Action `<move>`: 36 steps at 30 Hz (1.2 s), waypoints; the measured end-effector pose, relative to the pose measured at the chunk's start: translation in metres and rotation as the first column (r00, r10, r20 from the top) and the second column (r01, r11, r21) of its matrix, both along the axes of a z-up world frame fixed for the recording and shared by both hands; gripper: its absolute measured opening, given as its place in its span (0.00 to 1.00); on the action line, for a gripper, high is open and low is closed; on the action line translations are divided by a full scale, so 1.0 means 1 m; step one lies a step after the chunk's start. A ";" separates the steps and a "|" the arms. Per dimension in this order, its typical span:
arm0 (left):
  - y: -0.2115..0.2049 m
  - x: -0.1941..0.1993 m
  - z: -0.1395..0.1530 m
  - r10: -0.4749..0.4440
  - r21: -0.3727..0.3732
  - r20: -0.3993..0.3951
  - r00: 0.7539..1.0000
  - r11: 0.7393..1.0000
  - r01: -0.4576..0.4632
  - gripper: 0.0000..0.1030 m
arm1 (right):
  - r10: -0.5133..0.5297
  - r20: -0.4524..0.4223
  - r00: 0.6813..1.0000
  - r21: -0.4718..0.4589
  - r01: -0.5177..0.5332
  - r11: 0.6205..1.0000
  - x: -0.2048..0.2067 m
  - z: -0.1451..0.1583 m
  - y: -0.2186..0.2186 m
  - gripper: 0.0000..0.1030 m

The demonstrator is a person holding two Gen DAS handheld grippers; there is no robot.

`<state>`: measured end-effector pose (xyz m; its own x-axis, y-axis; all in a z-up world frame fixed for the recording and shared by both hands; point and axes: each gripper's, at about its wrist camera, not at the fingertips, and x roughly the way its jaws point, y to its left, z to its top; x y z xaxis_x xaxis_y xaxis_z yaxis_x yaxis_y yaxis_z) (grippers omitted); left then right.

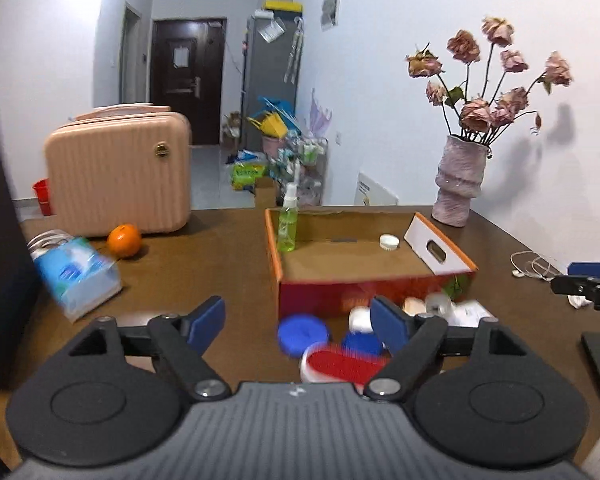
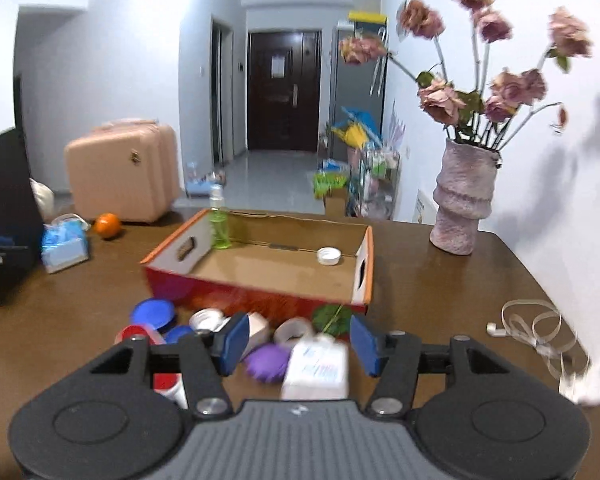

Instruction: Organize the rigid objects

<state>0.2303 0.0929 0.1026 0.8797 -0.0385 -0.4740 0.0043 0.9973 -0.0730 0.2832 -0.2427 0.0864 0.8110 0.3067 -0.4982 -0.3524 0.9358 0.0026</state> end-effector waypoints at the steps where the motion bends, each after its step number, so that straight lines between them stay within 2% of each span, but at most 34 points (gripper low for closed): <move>1: 0.000 -0.020 -0.006 0.010 0.002 0.013 1.000 1.000 -0.010 0.81 | 0.001 -0.002 1.000 0.017 -0.001 1.000 -0.018 -0.008 -0.002 0.55; 5: -0.005 -0.087 -0.029 0.022 0.024 0.062 0.998 0.999 -0.024 0.84 | -0.001 0.010 1.000 0.066 0.000 0.998 -0.081 -0.038 -0.005 0.55; 9: -0.010 -0.137 -0.049 0.032 -0.003 0.061 0.998 0.999 -0.032 0.86 | -0.009 0.044 0.999 0.034 0.007 0.999 -0.124 -0.055 0.000 0.57; 12: -0.020 -0.168 -0.060 0.046 0.002 0.082 0.996 0.999 -0.046 0.91 | -0.054 0.069 0.996 0.067 0.049 0.997 -0.158 -0.065 0.000 0.64; 14: -0.027 -0.182 -0.069 0.032 0.000 0.084 0.996 0.999 -0.032 0.91 | -0.073 0.075 0.995 0.100 0.065 0.993 -0.171 -0.072 -0.002 0.65; 16: -0.033 -0.186 -0.074 0.003 -0.019 0.064 0.998 1.000 -0.001 0.91 | -0.066 0.045 0.997 0.102 0.061 0.993 -0.177 -0.080 -0.002 0.65; 20: -0.038 -0.174 -0.080 -0.008 0.002 0.042 0.999 1.000 0.008 0.91 | -0.072 0.013 0.997 0.091 0.071 0.993 -0.170 -0.094 -0.001 0.64; 23: -0.038 -0.160 -0.088 -0.013 -0.010 0.006 1.000 1.000 0.013 0.91 | -0.088 -0.014 0.996 0.103 0.089 0.991 -0.154 -0.102 -0.001 0.64; 25: -0.038 -0.145 -0.092 -0.020 -0.018 -0.020 1.000 1.000 0.020 0.90 | -0.097 -0.030 0.995 0.113 0.100 0.988 -0.141 -0.107 -0.001 0.59; 28: -0.037 -0.123 -0.095 -0.007 -0.017 -0.013 1.000 1.000 0.007 0.90 | -0.098 -0.048 0.994 0.128 0.104 0.986 -0.119 -0.112 0.001 0.49; 33: -0.034 -0.065 -0.093 -0.058 -0.057 -0.027 0.998 0.997 0.057 0.90 | -0.103 -0.086 0.991 0.153 0.115 0.981 -0.069 -0.122 0.008 0.41; 36: -0.033 -0.021 -0.097 -0.081 -0.042 -0.043 0.996 0.996 0.079 0.87 | -0.112 -0.120 0.986 0.182 0.132 0.974 -0.039 -0.129 0.010 0.35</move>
<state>0.2094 0.0602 0.0059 0.8511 -0.1275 -0.5093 0.0798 0.9902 -0.1146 0.2446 -0.2331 -0.0424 0.7926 0.3059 -0.5275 -0.2235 0.9506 0.2154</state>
